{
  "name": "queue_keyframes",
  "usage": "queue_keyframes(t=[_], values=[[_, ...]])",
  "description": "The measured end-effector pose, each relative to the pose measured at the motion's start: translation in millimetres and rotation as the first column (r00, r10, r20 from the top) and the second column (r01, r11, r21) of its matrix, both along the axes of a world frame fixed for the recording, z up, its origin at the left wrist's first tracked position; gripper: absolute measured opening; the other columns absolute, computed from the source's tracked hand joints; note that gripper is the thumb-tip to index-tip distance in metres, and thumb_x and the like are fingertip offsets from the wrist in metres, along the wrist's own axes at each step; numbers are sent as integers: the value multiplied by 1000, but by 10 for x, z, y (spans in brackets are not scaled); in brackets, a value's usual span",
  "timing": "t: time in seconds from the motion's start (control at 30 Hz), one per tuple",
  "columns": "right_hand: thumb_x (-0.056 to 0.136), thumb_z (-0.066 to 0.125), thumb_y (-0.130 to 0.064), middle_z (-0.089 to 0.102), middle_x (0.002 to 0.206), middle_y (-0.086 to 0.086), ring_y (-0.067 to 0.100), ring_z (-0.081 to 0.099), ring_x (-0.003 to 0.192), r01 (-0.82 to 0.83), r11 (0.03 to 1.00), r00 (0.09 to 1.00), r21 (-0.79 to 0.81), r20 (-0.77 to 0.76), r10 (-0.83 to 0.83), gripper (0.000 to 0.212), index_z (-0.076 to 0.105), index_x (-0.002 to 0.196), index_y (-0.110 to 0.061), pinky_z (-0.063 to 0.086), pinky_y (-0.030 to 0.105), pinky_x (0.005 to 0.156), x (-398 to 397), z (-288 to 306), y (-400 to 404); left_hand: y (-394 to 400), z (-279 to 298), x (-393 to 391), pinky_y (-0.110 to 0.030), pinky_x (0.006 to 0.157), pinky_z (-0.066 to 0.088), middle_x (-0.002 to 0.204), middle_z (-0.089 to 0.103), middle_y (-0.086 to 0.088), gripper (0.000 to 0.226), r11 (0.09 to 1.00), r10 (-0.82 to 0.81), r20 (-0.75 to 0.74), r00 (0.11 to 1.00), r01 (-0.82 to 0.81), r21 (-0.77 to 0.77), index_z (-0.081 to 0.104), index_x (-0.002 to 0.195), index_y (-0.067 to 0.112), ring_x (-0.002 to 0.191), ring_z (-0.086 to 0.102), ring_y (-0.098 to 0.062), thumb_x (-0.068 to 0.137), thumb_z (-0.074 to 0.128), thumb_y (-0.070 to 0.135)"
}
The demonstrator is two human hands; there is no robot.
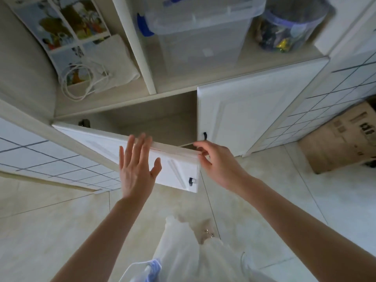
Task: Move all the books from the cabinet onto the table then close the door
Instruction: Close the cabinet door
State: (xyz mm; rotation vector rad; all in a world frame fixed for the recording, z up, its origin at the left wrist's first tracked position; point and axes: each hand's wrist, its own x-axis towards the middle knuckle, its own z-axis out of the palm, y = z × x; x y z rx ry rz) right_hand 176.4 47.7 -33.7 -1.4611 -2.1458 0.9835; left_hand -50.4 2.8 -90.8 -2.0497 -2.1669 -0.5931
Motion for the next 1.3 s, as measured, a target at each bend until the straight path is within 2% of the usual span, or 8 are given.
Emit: queue_keyframes(t=[0.17, 0.37, 0.53, 0.7, 0.87, 0.97, 1.03, 1.3], values=[[87, 57, -5, 50, 137, 9, 28, 43, 131, -100, 929, 987, 356, 153, 48, 51, 45, 136, -8, 39, 38, 109, -243, -159, 181, 493, 6, -150, -52, 100, 44, 118, 68, -10, 26, 973, -60, -55, 997, 71, 219, 67, 117, 9, 113, 55, -36, 95, 56, 15], [83, 61, -8, 6, 161, 12, 31, -4, 147, -238, 901, 885, 363, 462, 48, 91, 2, 153, -13, 7, 50, 118, -371, -470, 370, 861, -35, -245, -41, 86, 43, 102, 69, -12, 23, 951, -164, 17, 986, 153, 267, 70, 92, 3, 94, 61, -31, 98, 54, 17], [79, 69, -19, 10, 160, 14, 32, 3, 147, -287, 862, 837, 417, 547, 15, 99, 2, 152, -13, 7, 54, 117, -366, -524, 795, 1072, -65, -310, -43, 103, 38, 128, 62, -12, 34, 959, -199, -24, 980, 200, 201, 67, 113, 5, 123, 55, -29, 102, 41, 23], [86, 46, -7, 14, 159, 16, 32, 8, 147, -285, 784, 845, 552, 531, -67, 76, 11, 152, -10, 12, 56, 117, -440, -595, 1188, 1228, -77, -426, -50, 116, 27, 148, 46, -6, 41, 963, -173, -137, 975, 197, 185, 52, 138, 11, 142, 35, -23, 98, 50, 17], [75, 62, -3, 22, 157, 15, 32, 17, 146, -313, 726, 838, 612, 538, -92, 86, 20, 151, -7, 22, 57, 114, -475, -583, 1455, 1350, -130, -401, -51, 116, 27, 152, 40, -3, 52, 968, -86, -156, 984, 120, 222, 46, 143, 11, 144, 32, -22, 93, 60, 8], [96, 31, 0, 35, 152, 14, 30, 31, 141, -299, 646, 866, 703, 484, -125, 52, 31, 148, -8, 32, 55, 110, -493, -571, 1588, 1429, -129, -412, -50, 113, 32, 149, 44, -2, 53, 965, -70, -166, 984, 110, 240, 48, 141, 11, 141, 38, -22, 91, 63, 6], [100, 18, -2, 44, 147, 13, 29, 43, 135, -284, 634, 873, 719, 467, -139, 49, 38, 145, -9, 38, 53, 105, -515, -565, 1642, 1450, -150, -432, -49, 110, 36, 146, 48, -3, 52, 957, -68, -173, 983, 113, 266, 51, 139, 11, 137, 43, -23, 90, 64, 2], [98, 33, -2, 50, 142, 8, 26, 51, 128, -266, 617, 881, 741, 446, -156, 48, 41, 144, -15, 41, 50, 103, -542, -615, 1749, 1496, -163, -473, -47, 108, 38, 141, 54, -9, 61, 947, -107, -204, 973, 162, 277, 55, 137, 18, 133, 49, -29, 84, 62, -11]])
